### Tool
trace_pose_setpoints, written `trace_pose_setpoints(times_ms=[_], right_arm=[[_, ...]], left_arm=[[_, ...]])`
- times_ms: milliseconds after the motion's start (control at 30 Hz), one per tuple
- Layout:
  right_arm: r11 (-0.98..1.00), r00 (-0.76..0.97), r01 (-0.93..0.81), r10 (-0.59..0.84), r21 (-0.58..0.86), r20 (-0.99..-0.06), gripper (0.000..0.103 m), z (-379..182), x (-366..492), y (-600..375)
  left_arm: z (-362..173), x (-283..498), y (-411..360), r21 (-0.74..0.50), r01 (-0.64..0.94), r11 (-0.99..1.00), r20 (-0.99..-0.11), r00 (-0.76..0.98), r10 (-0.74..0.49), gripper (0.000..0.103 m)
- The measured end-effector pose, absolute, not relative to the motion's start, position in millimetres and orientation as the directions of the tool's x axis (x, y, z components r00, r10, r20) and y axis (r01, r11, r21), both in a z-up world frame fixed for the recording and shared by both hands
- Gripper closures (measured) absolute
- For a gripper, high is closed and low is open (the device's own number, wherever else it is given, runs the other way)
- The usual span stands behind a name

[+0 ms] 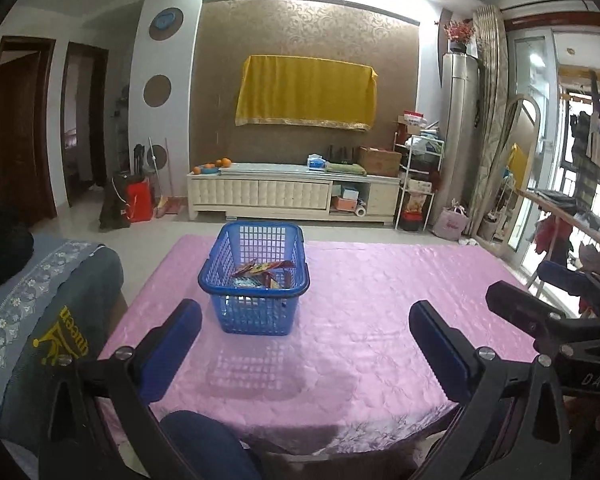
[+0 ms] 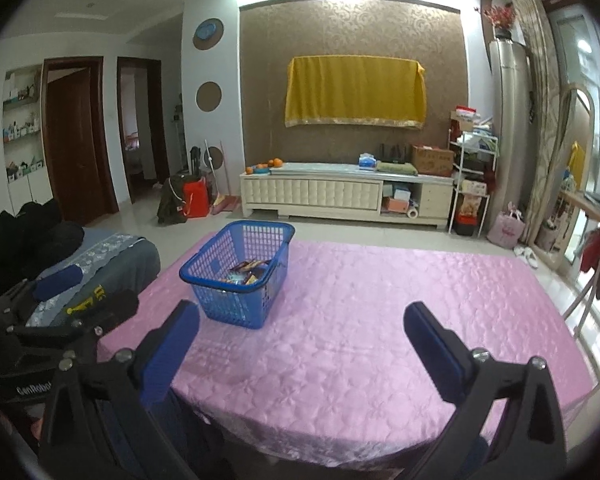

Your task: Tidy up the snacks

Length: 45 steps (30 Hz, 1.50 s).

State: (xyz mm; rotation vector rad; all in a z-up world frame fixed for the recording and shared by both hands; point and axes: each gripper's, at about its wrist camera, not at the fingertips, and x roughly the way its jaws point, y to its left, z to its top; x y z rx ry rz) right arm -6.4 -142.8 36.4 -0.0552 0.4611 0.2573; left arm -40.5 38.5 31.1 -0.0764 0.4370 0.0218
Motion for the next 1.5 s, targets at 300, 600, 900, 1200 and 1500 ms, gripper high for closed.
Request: trace_pose_setpoints(times_ms=[300, 600, 900, 1200, 1500], right_arm=[[0.968, 0.866, -0.253, 0.227, 0.001, -0.445, 0.000, 36.0, -15.1, -143.9], [0.966, 0.864, -0.257, 0.228, -0.003, -0.448, 0.000, 36.8, -18.9, -142.6], [0.966, 0.862, -0.259, 0.230, -0.002, -0.451, 0.000, 37.5, -19.3, -142.6], [0.963, 0.854, -0.270, 0.242, 0.005, -0.460, 0.000, 38.0, -18.6, -143.3], [0.963, 0.852, -0.269, 0.241, 0.007, -0.465, 0.000, 35.5, -18.9, -143.1]], left_arm=[[28.6, -43.2, 36.3, -0.074, -0.039, 0.997, -0.434, 0.901, 0.003, 0.000], [28.0, -47.7, 34.0, -0.069, -0.048, 0.996, -0.440, 0.898, 0.013, 0.000], [26.2, -49.5, 35.4, -0.085, -0.051, 0.995, -0.448, 0.894, 0.008, 0.000], [24.6, -48.9, 35.3, -0.095, -0.050, 0.994, -0.465, 0.885, 0.000, 0.000], [25.5, -51.1, 33.2, -0.089, -0.052, 0.995, -0.467, 0.884, 0.005, 0.000]])
